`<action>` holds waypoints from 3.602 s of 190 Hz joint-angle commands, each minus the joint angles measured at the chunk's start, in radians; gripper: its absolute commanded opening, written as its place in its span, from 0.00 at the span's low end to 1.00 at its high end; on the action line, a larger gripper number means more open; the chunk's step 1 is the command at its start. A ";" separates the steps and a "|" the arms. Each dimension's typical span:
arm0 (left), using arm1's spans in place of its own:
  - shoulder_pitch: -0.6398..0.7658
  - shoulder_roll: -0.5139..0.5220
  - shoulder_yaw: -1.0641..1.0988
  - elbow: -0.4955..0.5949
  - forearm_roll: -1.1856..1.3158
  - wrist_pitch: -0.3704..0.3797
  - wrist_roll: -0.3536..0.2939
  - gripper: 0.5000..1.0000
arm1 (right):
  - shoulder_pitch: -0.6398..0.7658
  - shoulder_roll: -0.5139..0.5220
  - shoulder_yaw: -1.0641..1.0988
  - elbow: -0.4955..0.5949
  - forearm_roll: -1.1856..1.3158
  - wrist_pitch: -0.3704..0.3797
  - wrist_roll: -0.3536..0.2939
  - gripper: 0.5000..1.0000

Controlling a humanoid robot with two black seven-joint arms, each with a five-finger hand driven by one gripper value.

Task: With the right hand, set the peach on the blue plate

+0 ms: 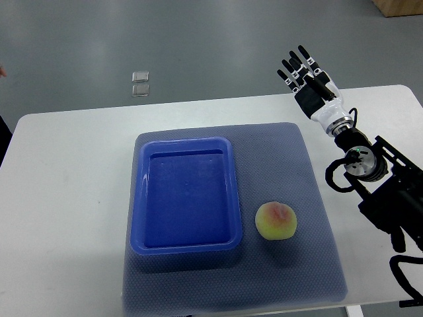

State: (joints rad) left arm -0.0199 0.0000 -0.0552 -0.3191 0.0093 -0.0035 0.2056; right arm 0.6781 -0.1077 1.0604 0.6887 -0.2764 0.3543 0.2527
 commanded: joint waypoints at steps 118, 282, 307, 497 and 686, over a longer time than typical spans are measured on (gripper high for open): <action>-0.002 0.000 0.000 -0.001 0.001 -0.001 0.000 1.00 | 0.699 -0.474 -1.077 0.345 -0.547 0.204 -0.133 0.86; -0.002 0.000 -0.003 0.006 0.000 -0.001 0.000 1.00 | 0.887 -0.595 -1.422 0.778 -0.610 0.104 -0.207 0.86; -0.002 0.000 -0.003 0.008 0.000 -0.001 0.000 1.00 | 0.831 -0.603 -1.416 0.781 -0.610 0.074 -0.202 0.86; 0.000 0.000 0.000 0.011 -0.002 -0.001 0.000 1.00 | 0.465 -0.603 -1.205 0.785 -0.598 0.035 -0.188 0.86; 0.000 0.000 0.000 0.006 -0.002 -0.001 0.000 1.00 | 0.374 -0.589 -1.208 0.750 -0.687 -0.129 -0.113 0.31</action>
State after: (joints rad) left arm -0.0199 0.0000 -0.0552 -0.3130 0.0083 -0.0041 0.2055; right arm 1.0525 -0.6947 -0.1471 1.4391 -0.9374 0.2247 0.1321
